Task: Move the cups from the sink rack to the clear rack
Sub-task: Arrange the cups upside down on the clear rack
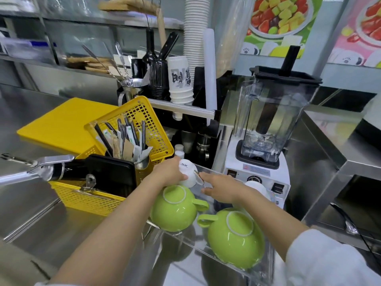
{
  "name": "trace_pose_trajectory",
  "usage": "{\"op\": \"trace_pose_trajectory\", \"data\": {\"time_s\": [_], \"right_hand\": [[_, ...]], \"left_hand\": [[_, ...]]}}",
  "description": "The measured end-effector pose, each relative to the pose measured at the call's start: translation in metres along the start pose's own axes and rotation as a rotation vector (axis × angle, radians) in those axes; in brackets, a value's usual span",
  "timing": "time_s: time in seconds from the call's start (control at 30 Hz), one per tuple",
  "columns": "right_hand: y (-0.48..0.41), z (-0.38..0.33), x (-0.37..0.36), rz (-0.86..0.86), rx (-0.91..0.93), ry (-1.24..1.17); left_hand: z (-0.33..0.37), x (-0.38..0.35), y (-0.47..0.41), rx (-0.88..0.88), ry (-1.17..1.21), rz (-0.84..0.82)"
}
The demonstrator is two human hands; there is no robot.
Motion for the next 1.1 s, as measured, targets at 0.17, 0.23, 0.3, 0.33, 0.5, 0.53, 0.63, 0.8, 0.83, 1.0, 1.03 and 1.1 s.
{"op": "trace_pose_trajectory", "data": {"time_s": [0.17,0.23,0.3,0.33,0.5,0.53,0.63,0.8,0.83,1.0,1.03,1.1], "right_hand": [[0.006,-0.005,0.006,0.020,0.011,-0.029],[0.011,-0.009,0.016,0.112,0.023,-0.110],[0.017,-0.012,0.025,0.193,0.039,-0.226],[0.021,-0.014,0.027,0.180,0.042,-0.260],[0.027,-0.017,0.010,-0.005,0.119,-0.112],[0.027,-0.018,0.008,0.005,0.127,-0.109],[0.027,-0.020,0.006,0.040,0.113,-0.109],[0.031,-0.025,0.005,-0.002,0.120,-0.169],[0.032,-0.027,0.004,-0.012,0.127,-0.186],[0.042,-0.034,0.001,-0.062,0.142,-0.207],[0.043,-0.034,0.002,-0.068,0.145,-0.203],[0.045,-0.034,0.002,-0.076,0.142,-0.212]], "left_hand": [[0.001,-0.001,0.002,-0.002,0.066,-0.031],[0.003,0.010,0.010,0.018,0.113,0.043],[0.004,0.028,0.024,0.047,0.147,0.187],[0.003,0.036,0.032,0.062,0.174,0.218],[0.001,0.040,0.078,0.020,-0.118,-0.091],[0.000,0.036,0.084,-0.001,-0.195,-0.123],[0.001,0.025,0.094,-0.039,-0.224,-0.125],[0.002,0.032,0.098,-0.032,-0.076,-0.056],[0.001,0.033,0.098,-0.035,-0.051,-0.055],[-0.006,0.030,0.100,-0.036,0.071,-0.085],[-0.006,0.030,0.100,-0.037,0.083,-0.089],[-0.007,0.029,0.100,-0.036,0.105,-0.096]]}}
Point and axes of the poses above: each hand's wrist, its own y-axis away from the middle knuckle, its own x-axis out of the back of the hand, z = x × y, the point moved 5 cm from there along -y, towards the middle knuckle, and after that the axes turned 12 degrees about z, right-handed, at the moved point
